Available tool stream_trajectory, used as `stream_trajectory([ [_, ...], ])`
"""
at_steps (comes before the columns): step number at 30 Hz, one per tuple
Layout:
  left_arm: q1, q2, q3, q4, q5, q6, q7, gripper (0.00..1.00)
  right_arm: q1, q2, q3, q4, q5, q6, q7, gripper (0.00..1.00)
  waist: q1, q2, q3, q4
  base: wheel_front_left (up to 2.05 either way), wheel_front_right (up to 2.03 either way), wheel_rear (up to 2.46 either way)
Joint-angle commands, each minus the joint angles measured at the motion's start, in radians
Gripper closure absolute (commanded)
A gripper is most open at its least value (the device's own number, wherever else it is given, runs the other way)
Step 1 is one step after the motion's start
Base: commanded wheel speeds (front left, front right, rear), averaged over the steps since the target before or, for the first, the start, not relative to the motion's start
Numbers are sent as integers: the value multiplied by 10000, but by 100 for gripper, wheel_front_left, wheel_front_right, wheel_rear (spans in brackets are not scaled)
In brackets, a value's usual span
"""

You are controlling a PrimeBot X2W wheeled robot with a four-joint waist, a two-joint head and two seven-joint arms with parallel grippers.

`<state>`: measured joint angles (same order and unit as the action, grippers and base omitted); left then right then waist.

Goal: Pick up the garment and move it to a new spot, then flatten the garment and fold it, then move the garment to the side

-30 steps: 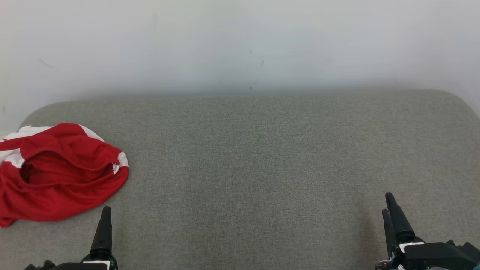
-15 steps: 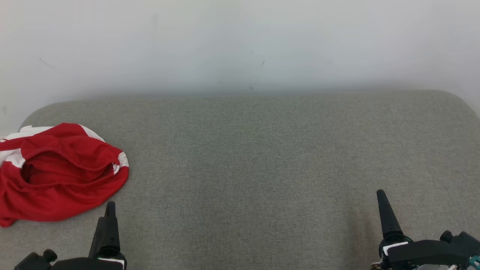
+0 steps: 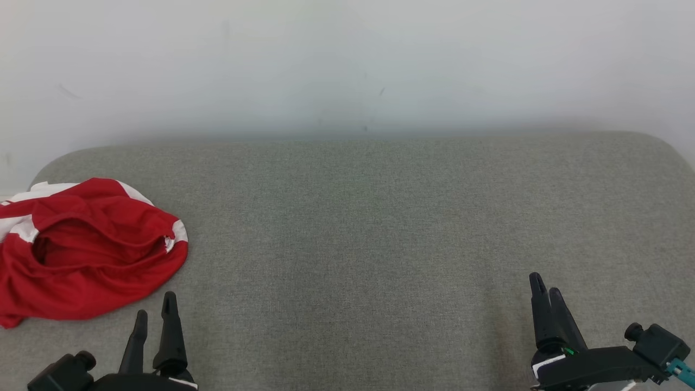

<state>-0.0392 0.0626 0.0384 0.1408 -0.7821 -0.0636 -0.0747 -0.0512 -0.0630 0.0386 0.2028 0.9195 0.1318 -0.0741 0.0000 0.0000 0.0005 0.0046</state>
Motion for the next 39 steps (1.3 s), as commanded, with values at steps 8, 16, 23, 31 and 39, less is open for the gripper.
stream_trajectory([
  [8, 80, 311, -303, -298, 1512, 260, -338, 0, -12, -60, 182, -269, -1854, -9, -349, 0, 0, 0, 0, 7, 0, 0, 0],
  [16, 160, 473, -521, -476, 2413, 387, -565, 0, 33, 8, 318, -379, -3013, -10, -575, 0, 0, 0, 12, 12, 0, 0, 0],
  [23, 258, 562, -621, -605, 3082, 523, -762, 0, 85, 41, 400, -449, -3859, -11, -768, 0, 0, 0, 2, 20, 0, 0, 0],
  [31, 344, 656, -702, -769, 3821, 647, -959, 0, 152, 78, 421, -515, -4734, -13, -978, 0, 0, 0, -1, 19, 0, 0, 0],
  [39, 455, 742, -775, -950, 4530, 752, -1143, 0, 203, 102, 239, -590, -5467, -14, -1162, 0, 0, 0, 1, 20, 0, 0, 0],
])
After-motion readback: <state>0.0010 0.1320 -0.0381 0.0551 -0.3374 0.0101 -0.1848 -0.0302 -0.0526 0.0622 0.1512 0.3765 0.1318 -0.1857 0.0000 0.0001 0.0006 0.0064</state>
